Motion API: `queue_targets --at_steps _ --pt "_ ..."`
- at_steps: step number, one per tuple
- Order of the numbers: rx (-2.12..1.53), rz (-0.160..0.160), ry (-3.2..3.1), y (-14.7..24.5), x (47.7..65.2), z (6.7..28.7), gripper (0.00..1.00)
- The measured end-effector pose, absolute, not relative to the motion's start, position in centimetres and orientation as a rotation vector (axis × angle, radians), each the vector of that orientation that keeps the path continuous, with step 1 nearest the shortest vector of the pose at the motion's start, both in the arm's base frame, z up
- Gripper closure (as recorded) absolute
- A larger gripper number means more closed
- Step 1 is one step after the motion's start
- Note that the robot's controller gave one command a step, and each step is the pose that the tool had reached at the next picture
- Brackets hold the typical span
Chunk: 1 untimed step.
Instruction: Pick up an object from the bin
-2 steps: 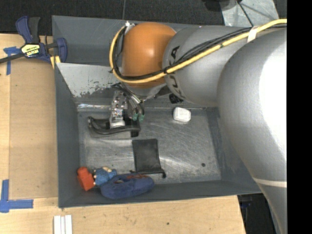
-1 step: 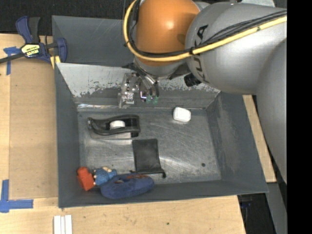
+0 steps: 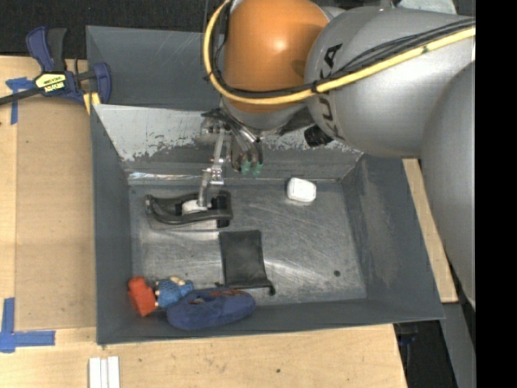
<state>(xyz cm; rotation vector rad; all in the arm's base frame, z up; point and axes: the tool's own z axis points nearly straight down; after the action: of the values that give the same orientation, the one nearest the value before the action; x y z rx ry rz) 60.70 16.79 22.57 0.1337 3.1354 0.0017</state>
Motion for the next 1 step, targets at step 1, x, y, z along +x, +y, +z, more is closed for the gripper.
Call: queue_targets --at_steps 1 --pt "0.058 0.003 3.134 17.59 59.24 8.42 0.0"
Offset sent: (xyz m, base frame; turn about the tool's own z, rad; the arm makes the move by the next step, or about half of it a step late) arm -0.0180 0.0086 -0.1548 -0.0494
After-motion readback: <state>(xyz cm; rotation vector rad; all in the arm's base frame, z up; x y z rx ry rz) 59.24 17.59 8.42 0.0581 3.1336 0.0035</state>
